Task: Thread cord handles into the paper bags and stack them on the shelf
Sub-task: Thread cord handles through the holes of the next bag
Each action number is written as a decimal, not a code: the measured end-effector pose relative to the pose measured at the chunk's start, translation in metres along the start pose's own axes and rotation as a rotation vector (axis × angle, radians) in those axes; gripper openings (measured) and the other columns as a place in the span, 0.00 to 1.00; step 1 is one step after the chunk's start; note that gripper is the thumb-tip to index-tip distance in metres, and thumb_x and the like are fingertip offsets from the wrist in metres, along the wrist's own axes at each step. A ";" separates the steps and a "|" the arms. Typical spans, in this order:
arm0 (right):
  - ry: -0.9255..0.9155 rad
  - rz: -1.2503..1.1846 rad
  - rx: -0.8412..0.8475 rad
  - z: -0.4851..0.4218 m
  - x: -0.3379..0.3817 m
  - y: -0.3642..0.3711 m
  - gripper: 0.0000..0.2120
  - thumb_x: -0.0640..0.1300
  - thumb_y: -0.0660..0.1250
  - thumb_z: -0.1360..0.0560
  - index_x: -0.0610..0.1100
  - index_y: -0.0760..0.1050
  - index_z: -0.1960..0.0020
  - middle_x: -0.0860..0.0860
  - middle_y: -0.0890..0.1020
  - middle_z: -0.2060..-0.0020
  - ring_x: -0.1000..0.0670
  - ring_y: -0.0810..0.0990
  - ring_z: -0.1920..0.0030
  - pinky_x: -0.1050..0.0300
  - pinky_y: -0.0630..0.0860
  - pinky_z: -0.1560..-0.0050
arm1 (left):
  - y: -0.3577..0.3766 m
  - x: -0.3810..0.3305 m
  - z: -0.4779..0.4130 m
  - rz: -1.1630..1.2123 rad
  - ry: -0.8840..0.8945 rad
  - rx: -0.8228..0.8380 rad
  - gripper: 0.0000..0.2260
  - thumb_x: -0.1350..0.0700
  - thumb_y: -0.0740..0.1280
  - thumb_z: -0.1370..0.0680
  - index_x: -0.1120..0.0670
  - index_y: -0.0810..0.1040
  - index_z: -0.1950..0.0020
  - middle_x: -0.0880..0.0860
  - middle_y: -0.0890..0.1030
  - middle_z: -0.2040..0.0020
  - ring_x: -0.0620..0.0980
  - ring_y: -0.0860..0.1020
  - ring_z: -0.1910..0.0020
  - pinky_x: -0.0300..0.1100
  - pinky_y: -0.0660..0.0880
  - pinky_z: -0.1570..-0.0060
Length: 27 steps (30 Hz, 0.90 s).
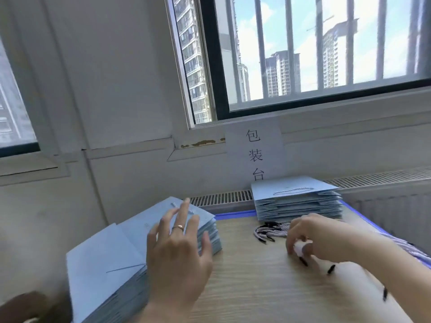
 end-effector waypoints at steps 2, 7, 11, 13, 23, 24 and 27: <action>-0.006 -0.004 -0.040 -0.001 0.000 -0.001 0.21 0.38 0.67 0.26 0.66 0.76 0.63 0.62 0.77 0.56 0.58 0.76 0.52 0.58 0.76 0.49 | 0.012 0.028 0.015 -0.129 -0.139 0.113 0.17 0.50 0.73 0.32 0.56 0.81 0.46 0.56 0.83 0.41 0.58 0.80 0.42 0.52 0.62 0.43; -0.100 -0.054 -0.128 -0.003 0.004 -0.003 0.12 0.47 0.71 0.23 0.60 0.75 0.61 0.62 0.76 0.58 0.63 0.73 0.54 0.69 0.70 0.54 | 0.009 0.012 0.022 -0.151 -0.112 0.176 0.13 0.56 0.80 0.39 0.54 0.80 0.60 0.50 0.81 0.68 0.55 0.80 0.64 0.48 0.72 0.60; -0.111 -0.228 -0.301 0.006 0.000 -0.020 0.10 0.45 0.65 0.21 0.59 0.72 0.58 0.60 0.77 0.56 0.61 0.73 0.54 0.69 0.67 0.55 | 0.005 0.011 0.020 -0.176 -0.065 0.100 0.18 0.61 0.83 0.47 0.52 0.80 0.64 0.49 0.79 0.70 0.55 0.79 0.67 0.47 0.68 0.62; -0.111 -0.373 -0.383 0.009 -0.002 -0.029 0.09 0.41 0.64 0.24 0.54 0.73 0.58 0.56 0.80 0.59 0.59 0.76 0.58 0.68 0.70 0.58 | 0.005 0.009 0.019 -0.211 -0.037 0.026 0.15 0.66 0.80 0.44 0.52 0.80 0.66 0.49 0.78 0.72 0.55 0.78 0.68 0.48 0.61 0.60; -0.105 -0.506 -0.317 0.007 0.004 -0.028 0.15 0.34 0.60 0.26 0.50 0.76 0.64 0.58 0.72 0.76 0.57 0.65 0.74 0.65 0.63 0.71 | -0.007 -0.039 0.030 -0.132 0.354 -0.245 0.25 0.69 0.54 0.35 0.50 0.85 0.52 0.42 0.84 0.54 0.49 0.82 0.58 0.53 0.63 0.43; -0.095 -0.504 -0.304 0.006 0.003 -0.027 0.15 0.34 0.59 0.26 0.49 0.76 0.65 0.59 0.72 0.77 0.57 0.65 0.74 0.65 0.62 0.71 | -0.006 -0.040 0.030 -0.114 0.383 -0.243 0.25 0.68 0.54 0.34 0.50 0.85 0.51 0.42 0.84 0.53 0.49 0.81 0.57 0.52 0.64 0.43; -0.085 -0.459 -0.290 0.004 0.002 -0.022 0.16 0.34 0.58 0.26 0.51 0.75 0.66 0.63 0.74 0.77 0.57 0.67 0.75 0.66 0.63 0.70 | -0.006 -0.037 0.028 -0.056 0.381 -0.233 0.23 0.69 0.61 0.38 0.51 0.85 0.51 0.41 0.84 0.53 0.48 0.77 0.56 0.49 0.65 0.47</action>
Point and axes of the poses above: each hand's wrist, its own z-axis away from the middle knuckle, its own y-axis out of the palm, x = y × z, the point moved 8 cm from there along -z, towards the middle knuckle
